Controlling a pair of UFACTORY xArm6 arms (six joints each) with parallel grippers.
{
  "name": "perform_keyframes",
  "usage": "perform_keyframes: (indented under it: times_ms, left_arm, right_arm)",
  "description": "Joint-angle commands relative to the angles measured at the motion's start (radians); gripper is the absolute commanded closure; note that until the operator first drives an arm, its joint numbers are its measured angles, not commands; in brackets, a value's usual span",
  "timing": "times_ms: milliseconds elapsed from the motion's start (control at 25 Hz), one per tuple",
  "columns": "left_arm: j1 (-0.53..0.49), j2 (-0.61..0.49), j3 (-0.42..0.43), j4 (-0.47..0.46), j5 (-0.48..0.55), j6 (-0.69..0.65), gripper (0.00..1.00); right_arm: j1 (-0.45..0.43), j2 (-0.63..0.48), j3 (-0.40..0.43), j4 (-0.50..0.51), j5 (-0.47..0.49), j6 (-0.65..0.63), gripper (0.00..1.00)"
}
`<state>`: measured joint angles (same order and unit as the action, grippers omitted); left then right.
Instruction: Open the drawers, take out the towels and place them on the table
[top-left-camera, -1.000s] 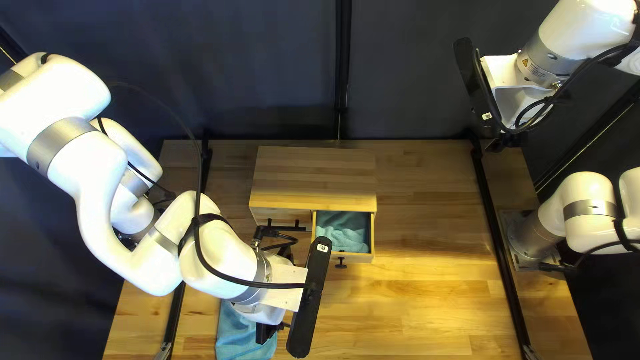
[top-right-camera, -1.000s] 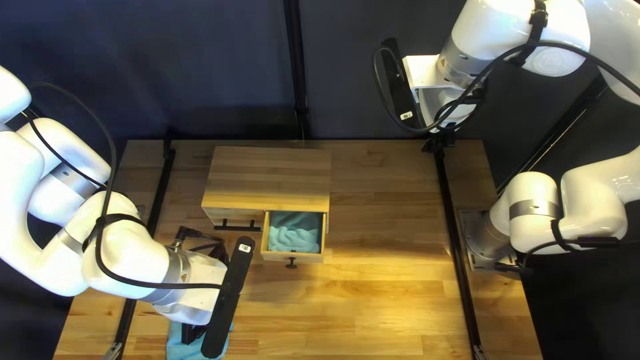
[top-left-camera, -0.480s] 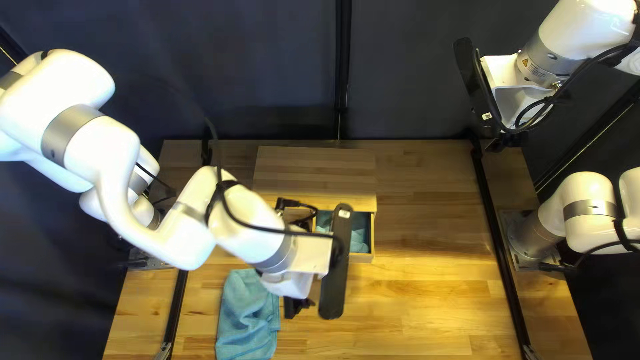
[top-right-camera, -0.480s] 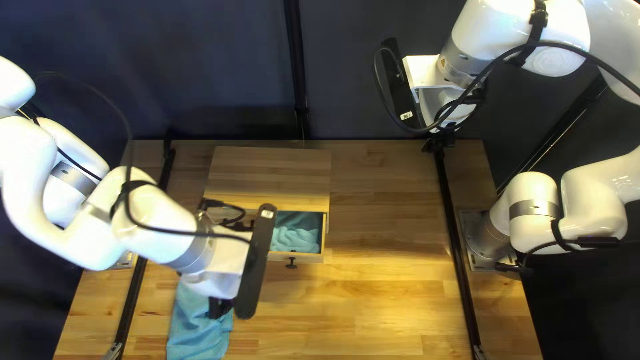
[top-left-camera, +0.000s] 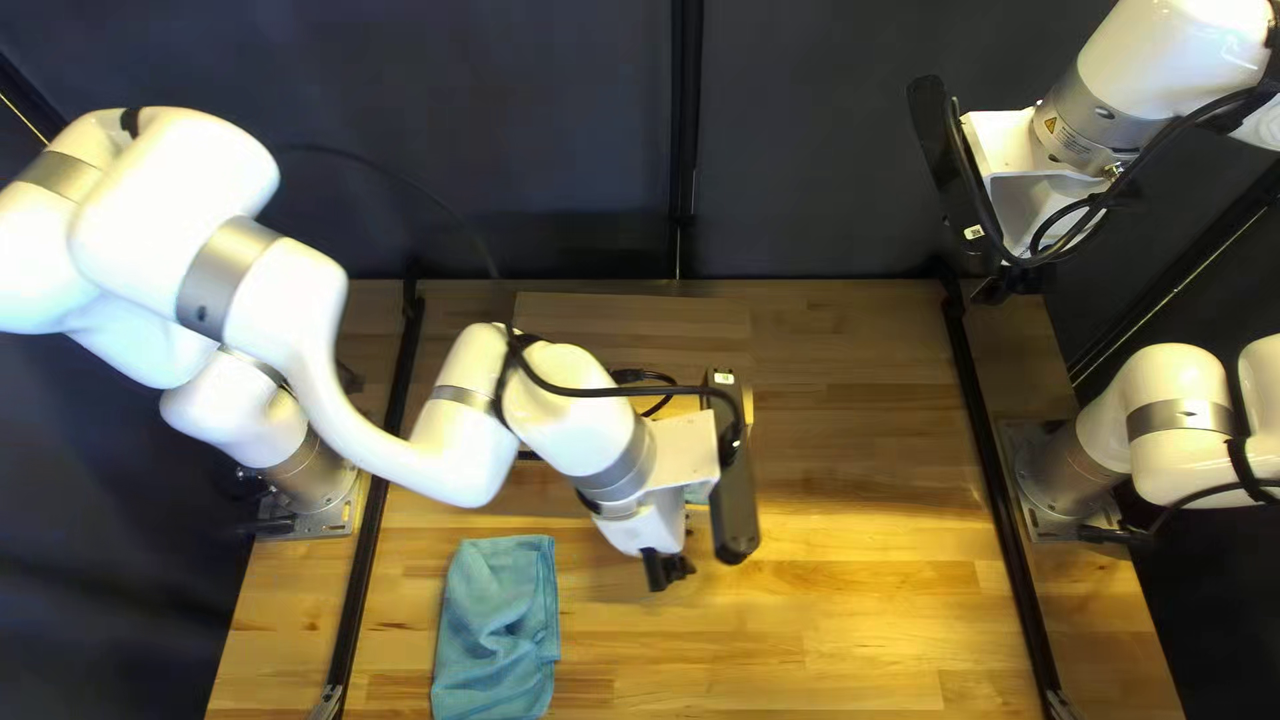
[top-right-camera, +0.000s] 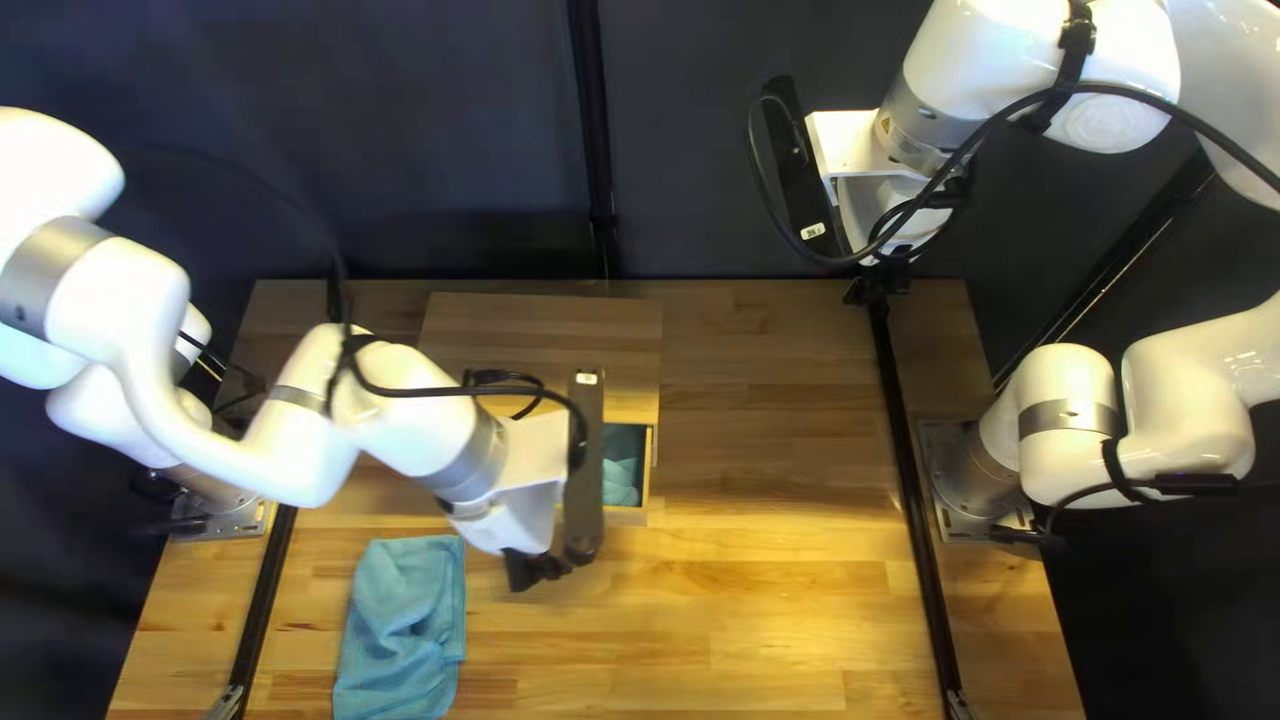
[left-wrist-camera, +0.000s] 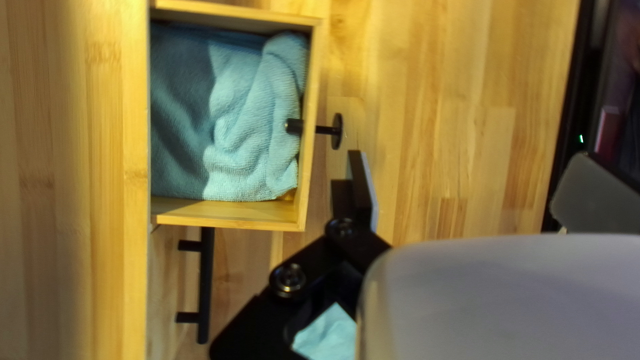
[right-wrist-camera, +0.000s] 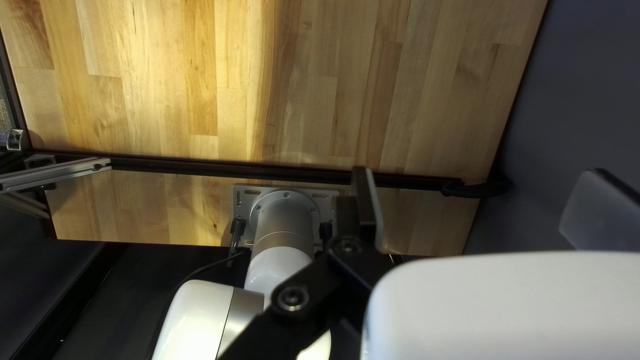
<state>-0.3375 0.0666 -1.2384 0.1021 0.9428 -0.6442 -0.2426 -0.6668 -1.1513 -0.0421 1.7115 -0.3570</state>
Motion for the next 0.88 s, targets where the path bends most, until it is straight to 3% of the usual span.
perform_keyframes:
  times_ms: [40, 400, 600, 880]
  left_arm:
    - [0.001, 0.047, -0.070, 0.034, 0.084, -0.090, 0.00]
    - [0.008, 0.044, -0.060, 0.020, 0.078, -0.102, 0.00]
    - [-0.006, 0.097, -0.127, 0.167, 0.206, -0.456, 0.00]
    - [-0.028, 0.201, -0.241, 0.272, 0.327, -0.765, 0.00]
  right_arm:
    - [0.000, 0.000, 0.000, 0.000, 0.000, 0.000, 0.00]
    - [0.000, 0.000, 0.000, 0.000, 0.000, 0.000, 0.00]
    - [0.000, 0.000, 0.000, 0.000, 0.000, 0.000, 0.00]
    - [0.000, 0.000, 0.000, 0.000, 0.000, 0.000, 0.00]
